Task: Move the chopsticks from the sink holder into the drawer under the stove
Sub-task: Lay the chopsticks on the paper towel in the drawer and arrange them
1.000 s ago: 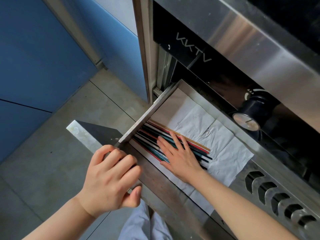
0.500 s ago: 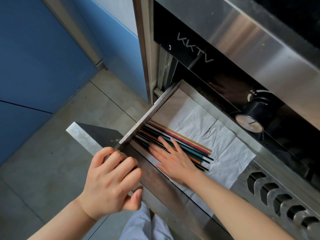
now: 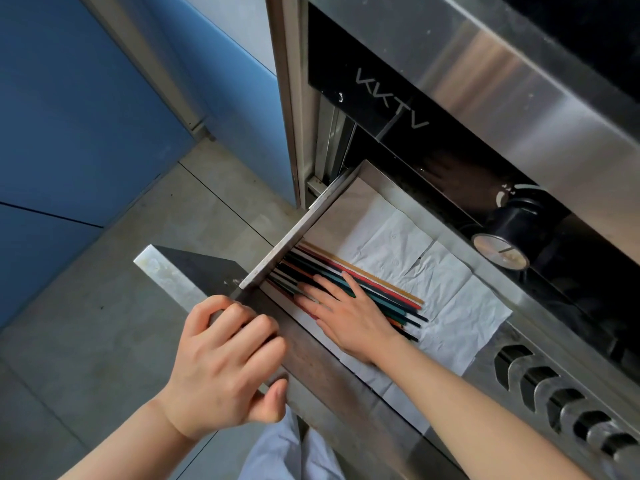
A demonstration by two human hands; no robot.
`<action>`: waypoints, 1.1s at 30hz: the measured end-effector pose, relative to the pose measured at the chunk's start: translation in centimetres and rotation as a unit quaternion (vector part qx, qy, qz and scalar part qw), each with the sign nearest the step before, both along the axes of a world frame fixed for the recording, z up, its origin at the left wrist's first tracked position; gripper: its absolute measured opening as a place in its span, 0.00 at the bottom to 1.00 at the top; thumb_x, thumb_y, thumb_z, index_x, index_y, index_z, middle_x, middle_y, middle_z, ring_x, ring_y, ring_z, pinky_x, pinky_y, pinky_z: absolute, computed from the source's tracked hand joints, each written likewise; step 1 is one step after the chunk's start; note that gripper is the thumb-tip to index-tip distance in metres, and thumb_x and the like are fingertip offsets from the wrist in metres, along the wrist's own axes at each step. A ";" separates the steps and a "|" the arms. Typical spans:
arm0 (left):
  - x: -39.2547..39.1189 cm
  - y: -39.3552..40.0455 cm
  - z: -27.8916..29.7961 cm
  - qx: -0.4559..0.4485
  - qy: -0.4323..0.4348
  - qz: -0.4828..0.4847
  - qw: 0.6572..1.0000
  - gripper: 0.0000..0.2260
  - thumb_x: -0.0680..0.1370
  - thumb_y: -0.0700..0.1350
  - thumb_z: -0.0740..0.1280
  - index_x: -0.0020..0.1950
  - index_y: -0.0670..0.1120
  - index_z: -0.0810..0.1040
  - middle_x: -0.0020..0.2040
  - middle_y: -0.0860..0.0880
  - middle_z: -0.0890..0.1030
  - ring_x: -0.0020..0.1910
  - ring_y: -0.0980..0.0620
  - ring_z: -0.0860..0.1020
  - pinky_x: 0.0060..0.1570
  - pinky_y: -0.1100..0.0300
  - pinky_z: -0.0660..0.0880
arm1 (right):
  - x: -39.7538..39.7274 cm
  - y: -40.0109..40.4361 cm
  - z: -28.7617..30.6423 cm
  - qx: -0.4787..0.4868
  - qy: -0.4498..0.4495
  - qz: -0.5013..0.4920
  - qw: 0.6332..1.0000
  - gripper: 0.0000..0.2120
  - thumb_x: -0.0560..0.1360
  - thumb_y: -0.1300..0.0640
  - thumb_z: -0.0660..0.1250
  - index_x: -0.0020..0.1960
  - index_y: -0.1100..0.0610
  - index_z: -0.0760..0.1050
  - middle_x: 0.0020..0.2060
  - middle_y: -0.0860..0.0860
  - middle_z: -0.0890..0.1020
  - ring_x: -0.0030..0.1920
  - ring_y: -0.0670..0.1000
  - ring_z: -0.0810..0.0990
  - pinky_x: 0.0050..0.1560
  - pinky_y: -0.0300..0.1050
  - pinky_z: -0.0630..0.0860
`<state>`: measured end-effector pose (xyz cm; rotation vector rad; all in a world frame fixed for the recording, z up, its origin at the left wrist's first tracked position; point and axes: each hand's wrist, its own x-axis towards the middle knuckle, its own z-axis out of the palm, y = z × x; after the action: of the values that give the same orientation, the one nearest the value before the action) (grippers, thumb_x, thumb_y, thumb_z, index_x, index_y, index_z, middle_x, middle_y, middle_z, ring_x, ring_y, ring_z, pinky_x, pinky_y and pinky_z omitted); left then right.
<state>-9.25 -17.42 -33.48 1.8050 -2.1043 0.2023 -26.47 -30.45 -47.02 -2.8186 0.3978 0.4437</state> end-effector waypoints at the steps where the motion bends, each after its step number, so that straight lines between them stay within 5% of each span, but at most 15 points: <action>1: 0.0 -0.1 0.0 -0.001 0.000 0.000 1.000 0.20 0.75 0.52 0.53 0.32 0.44 0.77 0.35 0.46 0.79 0.31 0.44 0.71 0.41 0.50 0.67 | 0.1 0.0 0.1 0.005 -0.009 -0.006 1.000 0.23 0.79 0.49 0.56 0.73 0.48 0.63 0.73 0.47 0.67 0.75 0.53 0.61 0.72 0.62 0.55; 14: 0.0 -0.3 0.1 0.003 0.001 0.000 1.000 0.21 0.76 0.52 0.52 0.32 0.44 0.77 0.35 0.46 0.79 0.30 0.44 0.72 0.40 0.50 0.68 | 1.3 -1.4 -0.4 0.008 0.043 -0.100 0.994 0.30 0.79 0.43 0.48 0.77 0.55 0.52 0.76 0.51 0.58 0.77 0.54 0.48 0.74 0.61 0.44; 20: 0.0 -0.4 0.1 0.003 -0.005 -0.003 1.000 0.21 0.75 0.52 0.52 0.32 0.44 0.78 0.35 0.46 0.79 0.32 0.44 0.72 0.40 0.51 0.67 | -0.2 -1.9 0.5 0.006 0.008 -0.151 0.988 0.30 0.80 0.45 0.48 0.78 0.55 0.46 0.78 0.50 0.50 0.78 0.53 0.44 0.76 0.58 0.50; 33: -0.1 -0.5 0.3 0.009 -0.009 0.002 1.000 0.21 0.76 0.52 0.52 0.32 0.44 0.78 0.35 0.46 0.79 0.30 0.43 0.73 0.42 0.51 0.69 | -6.4 0.4 0.8 -0.006 0.108 -0.221 0.969 0.33 0.79 0.42 0.47 0.78 0.57 0.41 0.78 0.54 0.44 0.77 0.62 0.43 0.74 0.61 0.53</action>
<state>-9.38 -17.93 -33.21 1.8232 -2.1224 0.2024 -32.89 -30.07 -46.26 -2.5854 1.0477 0.6461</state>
